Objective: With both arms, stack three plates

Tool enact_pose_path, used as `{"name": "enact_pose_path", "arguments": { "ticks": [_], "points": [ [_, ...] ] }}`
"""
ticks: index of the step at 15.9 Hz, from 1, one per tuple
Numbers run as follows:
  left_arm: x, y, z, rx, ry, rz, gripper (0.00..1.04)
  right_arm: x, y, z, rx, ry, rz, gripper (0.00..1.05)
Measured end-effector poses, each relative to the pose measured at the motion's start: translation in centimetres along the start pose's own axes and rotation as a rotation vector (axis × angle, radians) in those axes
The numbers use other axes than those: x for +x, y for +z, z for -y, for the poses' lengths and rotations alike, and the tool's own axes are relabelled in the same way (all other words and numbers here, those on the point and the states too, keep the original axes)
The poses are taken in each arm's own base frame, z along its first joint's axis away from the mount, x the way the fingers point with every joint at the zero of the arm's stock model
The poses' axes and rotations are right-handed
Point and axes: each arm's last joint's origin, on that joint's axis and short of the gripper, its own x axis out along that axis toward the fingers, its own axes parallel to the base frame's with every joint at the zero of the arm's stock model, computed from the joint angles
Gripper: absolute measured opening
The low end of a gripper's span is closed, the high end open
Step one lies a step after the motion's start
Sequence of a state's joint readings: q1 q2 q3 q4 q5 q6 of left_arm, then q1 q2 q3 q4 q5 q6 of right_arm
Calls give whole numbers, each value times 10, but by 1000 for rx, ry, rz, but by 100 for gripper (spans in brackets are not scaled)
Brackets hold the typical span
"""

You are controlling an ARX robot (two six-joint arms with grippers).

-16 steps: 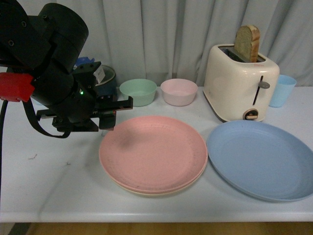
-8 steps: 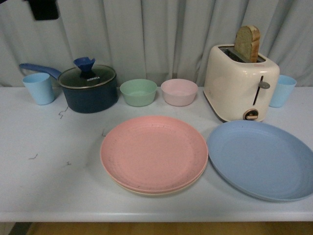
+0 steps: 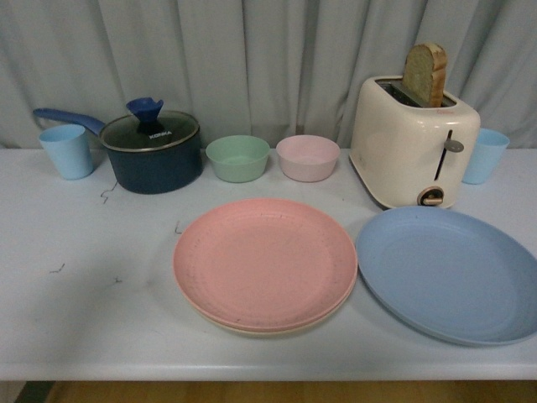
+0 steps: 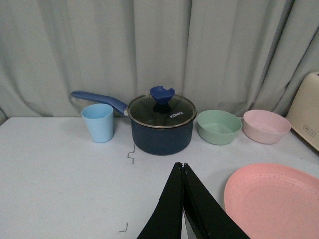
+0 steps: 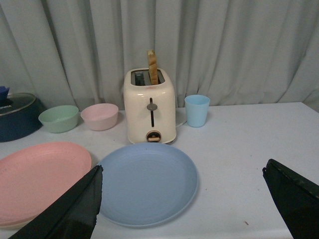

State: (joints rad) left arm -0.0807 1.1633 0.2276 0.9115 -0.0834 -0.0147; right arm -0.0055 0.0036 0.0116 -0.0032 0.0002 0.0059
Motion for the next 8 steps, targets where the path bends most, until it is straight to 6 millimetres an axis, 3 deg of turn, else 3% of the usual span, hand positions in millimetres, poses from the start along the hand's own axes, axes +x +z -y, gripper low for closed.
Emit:
{"name": "enact_pose_path", "arguments": {
  "ticks": [4,6,8],
  "points": [
    [-30,-8,-16,-1,12,4,2,0,0,0,0,0,0,98],
    [-42,-9,-14,-1,-3,21,2,0,0,0,0,0,0,98],
    [-51,-23,-15,-1,-3,-7,2,0,0,0,0,0,0,98]
  ]
}}
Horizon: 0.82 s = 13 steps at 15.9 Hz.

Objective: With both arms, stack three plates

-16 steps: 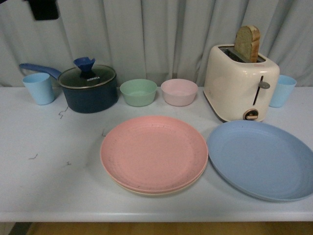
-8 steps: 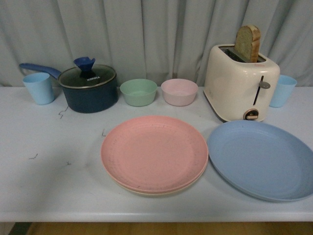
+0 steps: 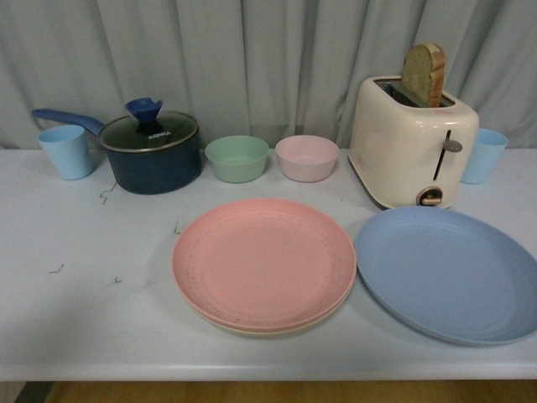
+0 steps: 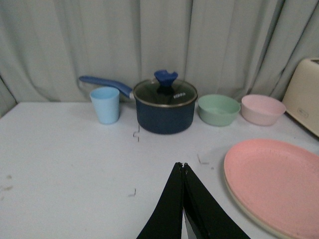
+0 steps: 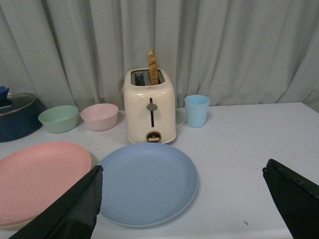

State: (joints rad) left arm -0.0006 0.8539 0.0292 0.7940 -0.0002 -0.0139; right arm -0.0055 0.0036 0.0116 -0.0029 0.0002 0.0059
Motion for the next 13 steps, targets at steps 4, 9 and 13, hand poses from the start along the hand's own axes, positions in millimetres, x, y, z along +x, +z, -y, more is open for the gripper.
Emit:
{"name": "enact_pose_path", "arguments": {
  "ticks": [4,9,13],
  "points": [
    [-15,4,0,0,0,27,2,0,0,0,0,0,-1,98],
    [-19,5,0,0,0,25,2,0,0,0,0,0,0,98],
    [-24,8,0,0,0,38,2,0,0,0,0,0,0,98]
  ]
}}
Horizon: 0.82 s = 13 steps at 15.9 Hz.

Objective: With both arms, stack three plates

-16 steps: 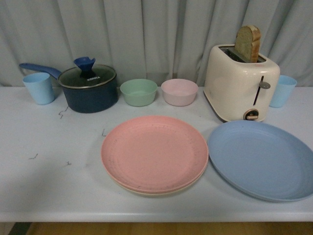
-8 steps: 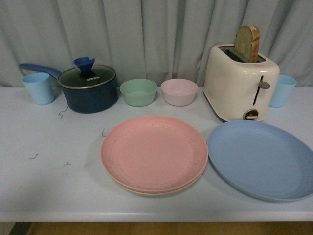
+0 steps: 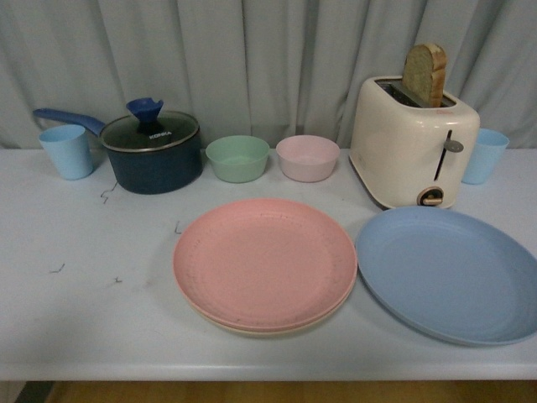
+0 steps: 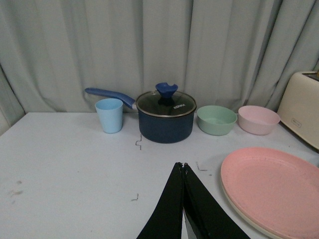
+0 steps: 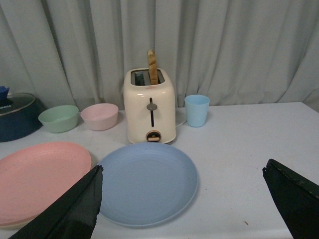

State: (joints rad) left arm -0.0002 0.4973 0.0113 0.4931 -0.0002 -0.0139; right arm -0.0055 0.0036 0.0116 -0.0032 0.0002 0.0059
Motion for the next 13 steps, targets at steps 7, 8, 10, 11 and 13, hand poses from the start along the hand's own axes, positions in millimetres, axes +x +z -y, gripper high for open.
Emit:
{"name": "enact_pose_path", "arguments": {
  "ticks": [7,8,10,11,13],
  "points": [
    [-13,2,0,0,0,6,2,0,0,0,0,0,0,98],
    [-15,2,0,0,0,4,2,0,0,0,0,0,0,98],
    [-17,2,0,0,0,5,2,0,0,0,0,0,0,98],
    [-18,2,0,0,0,5,2,0,0,0,0,0,0,98],
    [-21,1,0,0,0,3,2,0,0,0,0,0,0,98]
  ]
}}
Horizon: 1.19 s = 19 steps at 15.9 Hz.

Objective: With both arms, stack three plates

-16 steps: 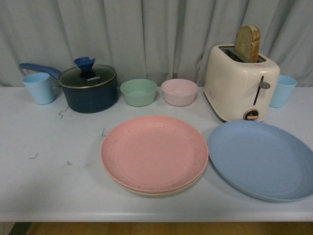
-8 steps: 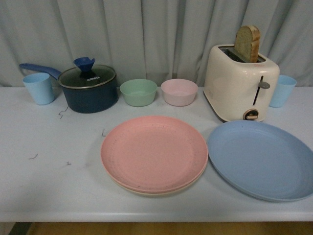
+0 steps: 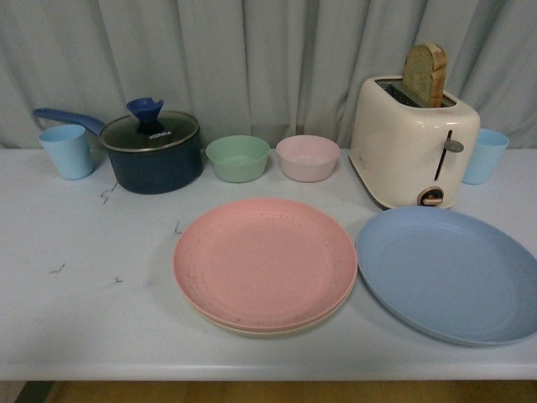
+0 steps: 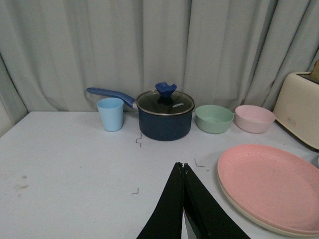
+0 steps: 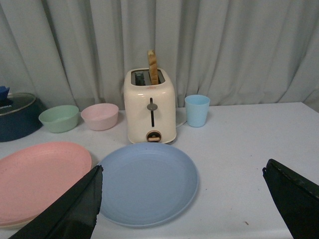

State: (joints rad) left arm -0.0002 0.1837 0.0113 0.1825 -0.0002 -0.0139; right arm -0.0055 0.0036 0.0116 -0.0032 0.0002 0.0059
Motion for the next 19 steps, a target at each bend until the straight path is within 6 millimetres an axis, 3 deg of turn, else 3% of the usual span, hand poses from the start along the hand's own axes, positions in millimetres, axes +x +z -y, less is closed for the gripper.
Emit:
{"name": "enact_pose_path", "arguments": {
  "ticks": [7,10,11,12,13,15,16,17,18,19],
  "points": [
    [-11,-3,0,-1,0,-11,3,0,0,0,0,0,0,98],
    [-11,-3,0,0,0,-10,27,0,0,0,0,0,0,98],
    [-11,-3,0,0,0,-10,45,0,-2,0,2,-3,-30,98],
    [-11,-3,0,0,1,-10,56,1,-1,0,29,-16,-267,98],
    [-11,-3,0,0,-1,-9,69,14,10,3,52,-41,-445,98],
    [-11,-3,0,0,0,-10,92,52,42,16,29,-80,-424,98],
    [-11,-3,0,1,0,-10,99,79,51,27,-6,-74,-448,98],
    [-11,-3,0,0,0,-10,98,104,50,39,-36,-79,-517,98],
    [-11,-3,0,1,0,-10,98,156,45,63,-31,-81,-643,98],
    [-11,-3,0,1,0,-10,98,220,29,84,25,-34,-744,98]
  ]
}}
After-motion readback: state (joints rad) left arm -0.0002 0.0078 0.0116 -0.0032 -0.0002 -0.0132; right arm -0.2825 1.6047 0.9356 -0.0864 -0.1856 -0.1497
